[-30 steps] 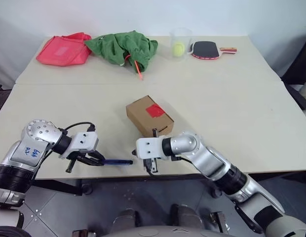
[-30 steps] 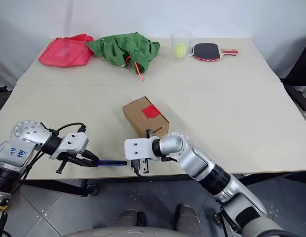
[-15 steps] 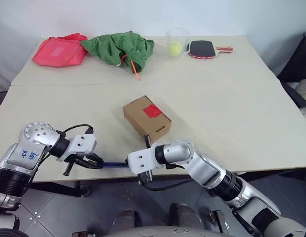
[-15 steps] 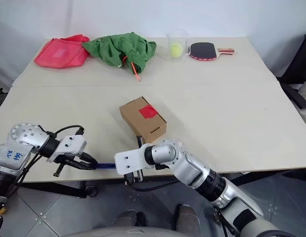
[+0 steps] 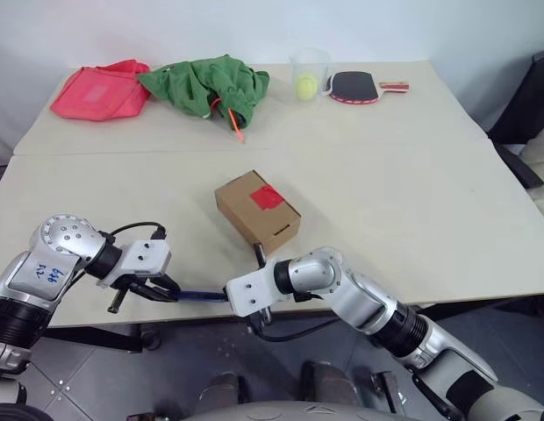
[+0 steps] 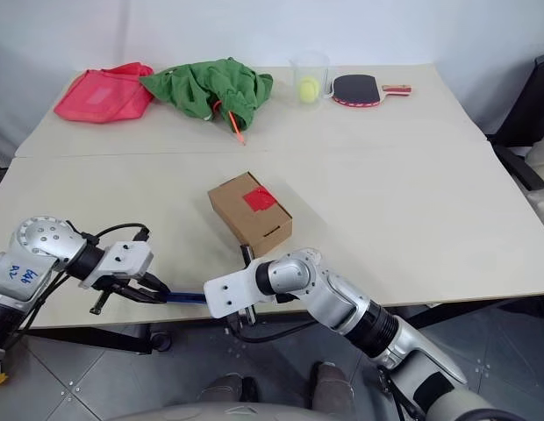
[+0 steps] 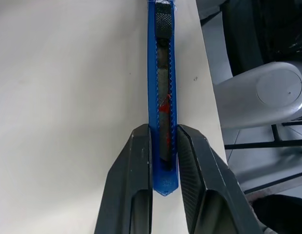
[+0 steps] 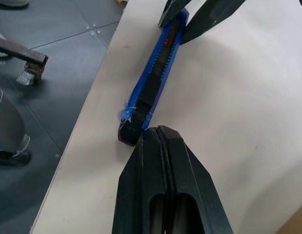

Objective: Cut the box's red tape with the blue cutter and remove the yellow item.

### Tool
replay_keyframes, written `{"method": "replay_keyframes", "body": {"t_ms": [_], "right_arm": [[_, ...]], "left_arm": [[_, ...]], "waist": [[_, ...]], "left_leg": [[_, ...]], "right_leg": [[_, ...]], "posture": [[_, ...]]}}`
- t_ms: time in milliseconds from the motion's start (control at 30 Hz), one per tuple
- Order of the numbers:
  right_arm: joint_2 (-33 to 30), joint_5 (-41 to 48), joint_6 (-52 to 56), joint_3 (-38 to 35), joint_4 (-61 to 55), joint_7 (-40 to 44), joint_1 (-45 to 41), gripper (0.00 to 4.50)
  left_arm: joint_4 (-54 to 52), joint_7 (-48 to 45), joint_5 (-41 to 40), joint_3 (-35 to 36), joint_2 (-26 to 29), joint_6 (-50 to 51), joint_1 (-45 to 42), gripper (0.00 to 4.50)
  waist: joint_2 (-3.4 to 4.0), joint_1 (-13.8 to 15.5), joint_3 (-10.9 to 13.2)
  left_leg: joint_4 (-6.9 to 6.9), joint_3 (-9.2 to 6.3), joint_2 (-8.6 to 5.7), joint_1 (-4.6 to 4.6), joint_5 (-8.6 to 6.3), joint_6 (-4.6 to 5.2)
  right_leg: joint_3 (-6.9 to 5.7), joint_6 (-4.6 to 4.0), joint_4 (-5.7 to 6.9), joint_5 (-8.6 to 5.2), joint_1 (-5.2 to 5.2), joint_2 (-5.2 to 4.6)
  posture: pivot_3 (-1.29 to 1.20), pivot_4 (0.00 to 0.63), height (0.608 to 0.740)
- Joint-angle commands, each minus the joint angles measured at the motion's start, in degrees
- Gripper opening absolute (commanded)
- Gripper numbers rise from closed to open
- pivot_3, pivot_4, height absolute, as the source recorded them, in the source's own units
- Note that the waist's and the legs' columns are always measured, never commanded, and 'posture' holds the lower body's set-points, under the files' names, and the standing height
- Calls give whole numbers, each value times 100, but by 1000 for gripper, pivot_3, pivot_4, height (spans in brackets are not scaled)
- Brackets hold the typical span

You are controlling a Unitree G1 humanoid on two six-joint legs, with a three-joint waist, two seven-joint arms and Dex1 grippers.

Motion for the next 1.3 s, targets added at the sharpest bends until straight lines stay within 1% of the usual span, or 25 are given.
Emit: {"method": "replay_keyframes", "body": {"t_ms": [33, 333, 633, 967, 1300], "right_arm": [[55, 24, -235, -14, -182, 136, -63, 23], [126, -33, -612, -199, -226, 132, -306, 23], [36, -174, -933, -45, 14, 157, -2, 23], [65, -386, -1321, 82, 405, 223, 55, 23], [475, -617, -1623, 236, 1062, 125, -100, 23]], "left_arm": [[23, -340, 206, -223, 142, 152, 140, 409], [-112, -359, 155, -276, 143, 416, 149, 409], [-170, -350, 135, -293, 92, 509, 126, 409], [-219, -316, 107, -264, 82, 532, 147, 409], [-304, -288, 46, -208, 39, 536, 182, 409]], "waist": [[0, -2, 0], [0, -5, 0], [0, 3, 0], [0, 4, 0], [2, 1, -1]], "left_leg": [[0, 0, 0, 0, 0, 0], [0, 1, 3, 1, 0, -2], [0, 1, 2, 1, 0, -2], [0, 2, 2, 3, 0, -3], [0, 4, 4, 10, 2, -6]], "right_leg": [[0, 0, 0, 0, 0, 0], [1, -2, 1, -1, -1, 3], [1, -3, 0, -1, -1, 3], [2, -3, 2, -2, 0, 3], [5, -7, 9, -4, 2, 5]], "posture": [[0, 150, 740], [0, 150, 740], [0, 150, 740], [0, 150, 740], [0, 150, 740]]}}
